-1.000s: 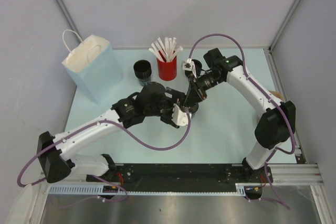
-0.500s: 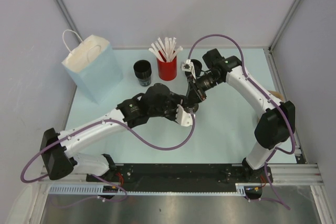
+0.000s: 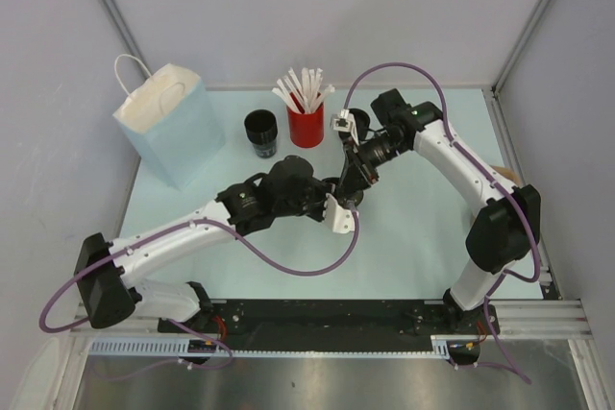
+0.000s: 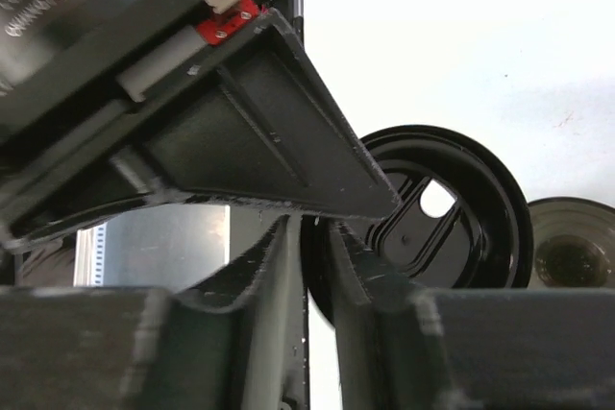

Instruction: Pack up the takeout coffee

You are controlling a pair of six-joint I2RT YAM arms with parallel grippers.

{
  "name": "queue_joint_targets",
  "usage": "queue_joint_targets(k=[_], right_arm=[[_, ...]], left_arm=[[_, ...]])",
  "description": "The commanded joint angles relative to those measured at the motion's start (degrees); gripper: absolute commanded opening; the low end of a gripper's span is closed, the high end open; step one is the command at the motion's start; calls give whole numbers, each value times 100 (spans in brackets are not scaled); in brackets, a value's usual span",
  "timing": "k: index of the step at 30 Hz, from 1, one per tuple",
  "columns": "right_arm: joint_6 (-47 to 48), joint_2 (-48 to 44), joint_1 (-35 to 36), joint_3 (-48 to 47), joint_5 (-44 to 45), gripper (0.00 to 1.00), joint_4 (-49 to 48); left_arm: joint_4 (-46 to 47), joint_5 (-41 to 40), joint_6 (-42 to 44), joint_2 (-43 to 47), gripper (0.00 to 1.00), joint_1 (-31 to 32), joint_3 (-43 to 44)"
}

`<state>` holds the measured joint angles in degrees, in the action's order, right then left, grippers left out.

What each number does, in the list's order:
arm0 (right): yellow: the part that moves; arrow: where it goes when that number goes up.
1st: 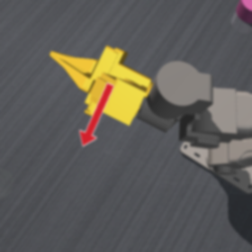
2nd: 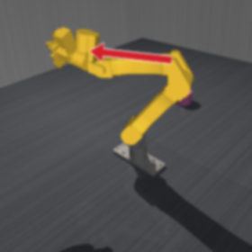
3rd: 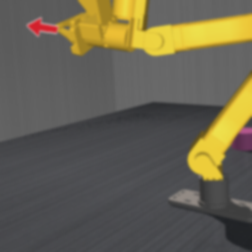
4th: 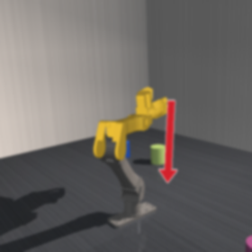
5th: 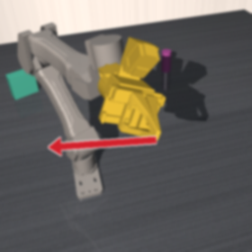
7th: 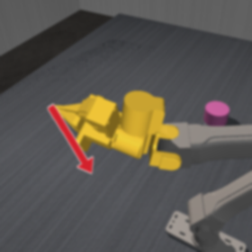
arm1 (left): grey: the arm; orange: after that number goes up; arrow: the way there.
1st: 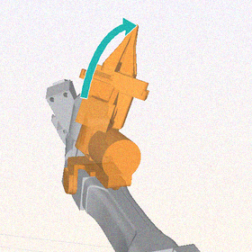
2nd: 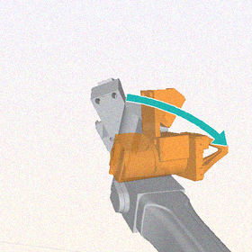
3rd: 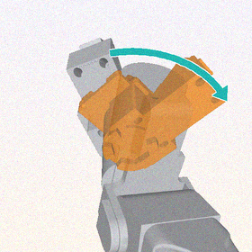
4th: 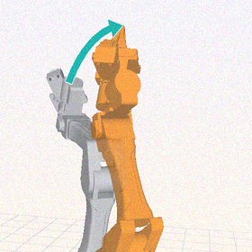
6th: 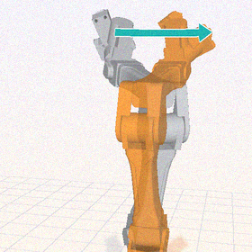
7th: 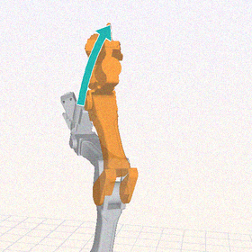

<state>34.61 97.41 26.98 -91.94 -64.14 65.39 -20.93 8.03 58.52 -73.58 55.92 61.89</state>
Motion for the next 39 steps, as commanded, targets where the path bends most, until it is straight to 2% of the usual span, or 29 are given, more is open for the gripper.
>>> queue_joint_targets(k=[1,2,4,5,6,10,12,13,14,15,23,27,33,39], right_arm=[[63,-29,-210,-464,-46,34,141],[37,-20,-324,-561,-29,44,167],[-42,-20,-754,-851,24,52,168],[-147,-2,-930,-947,33,59,168],[-226,-11,-1288,-1114,103,61,89],[-464,-299,-1801,-985,655,68,-315],[-438,-642,-1723,-617,1550,70,-867],[-429,-844,-1531,-49,1849,72,-1122],[-420,-1298,-1407,200,2461,73,-1638],[-333,-1486,-1276,447,2711,75,-1800],[-104,-2875,-283,1546,3890,78,-3064],[54,-3411,60,1942,3803,80,-3602],[371,-3439,834,2233,4418,78,-4139],[573,-3369,1133,2505,4577,68,-4350]], left_arm=[[159,-65,-51,89,16,59,-168],[151,-65,-60,116,16,59,-186],[194,-91,-148,177,17,50,-256],[220,-91,-200,186,17,16,-274],[247,-74,-357,195,17,-11,-265],[291,224,-1078,64,19,-300,-29],[186,470,-1798,-138,19,-564,365],[133,593,-2070,-226,19,-765,498],[98,907,-2586,-383,20,-880,630],[106,1059,-2818,-446,21,-986,832],[397,1780,-5216,-912,23,-1918,1633],[362,2210,-5808,-1254,23,-2164,1923],[466,3089,-6879,-1528,24,-2358,2091],[1073,3732,-7636,-1405,25,-2402,1827]])
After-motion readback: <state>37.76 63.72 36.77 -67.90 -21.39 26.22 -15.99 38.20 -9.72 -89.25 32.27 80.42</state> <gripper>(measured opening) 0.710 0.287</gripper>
